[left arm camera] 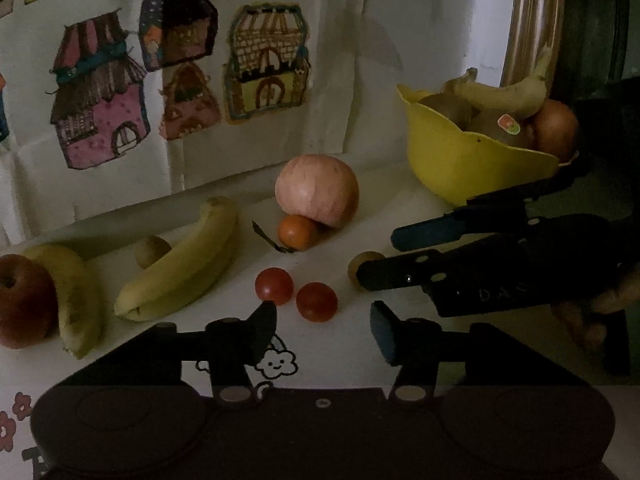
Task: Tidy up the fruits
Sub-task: 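Grasp the brown kiwi with the right tool while the left tool grasps a cherry tomato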
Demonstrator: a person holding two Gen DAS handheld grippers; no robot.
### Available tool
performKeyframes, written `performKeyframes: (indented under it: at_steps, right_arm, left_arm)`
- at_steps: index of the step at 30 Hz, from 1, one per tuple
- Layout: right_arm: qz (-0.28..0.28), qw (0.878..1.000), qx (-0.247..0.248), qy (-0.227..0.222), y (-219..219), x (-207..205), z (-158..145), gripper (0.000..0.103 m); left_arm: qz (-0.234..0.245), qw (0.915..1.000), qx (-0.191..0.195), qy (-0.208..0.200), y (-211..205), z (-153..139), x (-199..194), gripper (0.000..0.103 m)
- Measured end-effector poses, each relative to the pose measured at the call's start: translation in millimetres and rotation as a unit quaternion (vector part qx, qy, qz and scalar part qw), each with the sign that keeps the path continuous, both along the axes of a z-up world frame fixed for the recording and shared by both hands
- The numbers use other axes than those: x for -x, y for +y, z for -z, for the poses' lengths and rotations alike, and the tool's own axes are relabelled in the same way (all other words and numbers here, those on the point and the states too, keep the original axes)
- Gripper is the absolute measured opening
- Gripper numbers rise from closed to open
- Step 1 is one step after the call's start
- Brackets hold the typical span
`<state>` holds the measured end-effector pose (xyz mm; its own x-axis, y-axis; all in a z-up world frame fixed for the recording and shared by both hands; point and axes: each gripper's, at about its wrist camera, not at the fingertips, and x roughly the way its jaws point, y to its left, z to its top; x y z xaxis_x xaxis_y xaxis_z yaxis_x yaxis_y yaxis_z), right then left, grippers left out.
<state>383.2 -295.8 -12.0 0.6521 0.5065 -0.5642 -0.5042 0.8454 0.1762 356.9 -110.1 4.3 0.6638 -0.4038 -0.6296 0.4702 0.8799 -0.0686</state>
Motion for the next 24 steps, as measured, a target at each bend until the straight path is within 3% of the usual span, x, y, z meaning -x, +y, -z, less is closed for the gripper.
performKeyframes:
  at_steps: [9, 13, 15, 24]
  right_arm:
    - [-0.008, 1.000, -0.010, 0.010, 0.7, -4.0, 3.9, 0.039]
    - [-0.007, 1.000, -0.013, 0.014, 1.5, -6.0, 5.4, 0.031]
    - [-0.005, 1.000, -0.018, 0.015, 1.0, -6.0, 6.5, 0.031]
    - [0.002, 1.000, -0.024, 0.016, -1.1, 2.7, 5.3, 0.030]
  left_arm:
    - [-0.001, 1.0000, -0.005, -0.002, -8.0, 2.8, -5.8, 0.042]
    - [-0.001, 1.0000, -0.010, -0.001, -10.6, 4.8, -9.0, 0.032]
    - [-0.003, 0.9999, -0.009, 0.002, -10.6, 6.2, -10.9, 0.026]
    - [-0.012, 0.9999, 0.001, 0.006, -8.8, 6.9, -13.4, 0.025]
